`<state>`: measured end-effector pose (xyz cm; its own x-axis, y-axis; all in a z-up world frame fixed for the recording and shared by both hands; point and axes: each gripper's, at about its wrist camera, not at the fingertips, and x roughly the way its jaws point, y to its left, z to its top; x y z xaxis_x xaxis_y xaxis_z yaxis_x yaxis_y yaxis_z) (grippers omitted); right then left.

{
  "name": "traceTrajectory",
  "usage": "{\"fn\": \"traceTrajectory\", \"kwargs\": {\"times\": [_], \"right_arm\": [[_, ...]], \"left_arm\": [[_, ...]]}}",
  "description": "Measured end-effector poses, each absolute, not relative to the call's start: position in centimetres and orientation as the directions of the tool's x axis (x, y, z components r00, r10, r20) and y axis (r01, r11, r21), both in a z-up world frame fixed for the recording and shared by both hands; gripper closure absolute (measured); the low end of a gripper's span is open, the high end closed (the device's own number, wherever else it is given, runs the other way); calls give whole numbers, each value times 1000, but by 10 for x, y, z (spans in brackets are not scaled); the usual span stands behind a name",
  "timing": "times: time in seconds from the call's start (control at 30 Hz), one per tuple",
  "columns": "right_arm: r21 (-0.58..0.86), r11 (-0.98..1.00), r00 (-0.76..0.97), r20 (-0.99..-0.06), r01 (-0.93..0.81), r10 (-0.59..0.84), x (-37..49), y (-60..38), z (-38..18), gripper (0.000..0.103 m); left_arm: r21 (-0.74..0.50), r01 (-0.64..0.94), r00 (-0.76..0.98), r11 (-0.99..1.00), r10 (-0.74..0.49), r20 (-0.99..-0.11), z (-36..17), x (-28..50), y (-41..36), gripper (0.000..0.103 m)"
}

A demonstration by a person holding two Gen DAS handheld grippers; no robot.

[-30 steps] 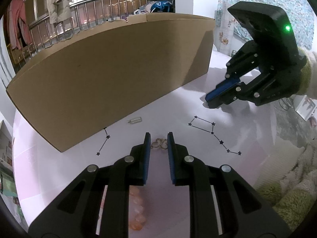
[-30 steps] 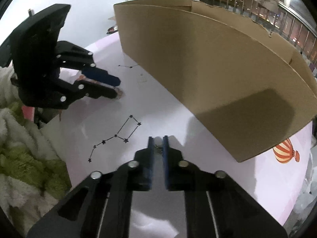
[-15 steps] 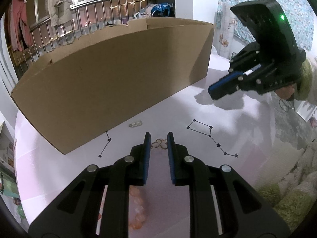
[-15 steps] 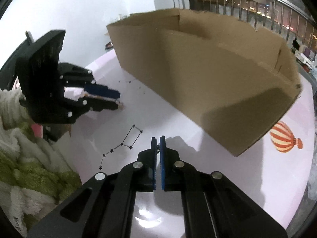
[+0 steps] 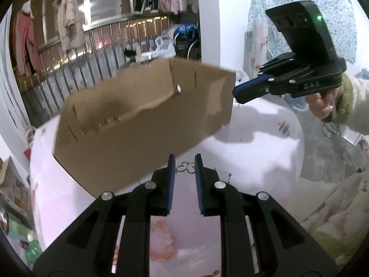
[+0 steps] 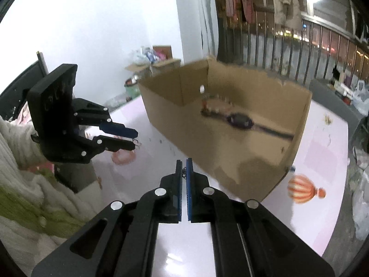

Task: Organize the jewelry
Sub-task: 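Carry the butterfly charm and chain into the box with both grippers, then open both grippers inside the box to release the charm and chain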

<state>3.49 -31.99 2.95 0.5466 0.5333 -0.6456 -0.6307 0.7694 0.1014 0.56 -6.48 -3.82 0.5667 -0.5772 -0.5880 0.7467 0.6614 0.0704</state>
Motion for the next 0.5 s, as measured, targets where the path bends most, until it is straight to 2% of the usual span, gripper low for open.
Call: {"fn": "traceTrajectory", "kwargs": {"times": [0.3, 0.5], "right_arm": [[65, 758, 619, -534, -649, 576, 67, -317, 83, 100], [65, 763, 614, -551, -644, 565, 105, -319, 73, 100]], "left_arm": [[104, 744, 608, 661, -604, -516, 18, 31, -58, 87], [84, 720, 613, 689, -574, -543, 16, 84, -71, 87]]}}
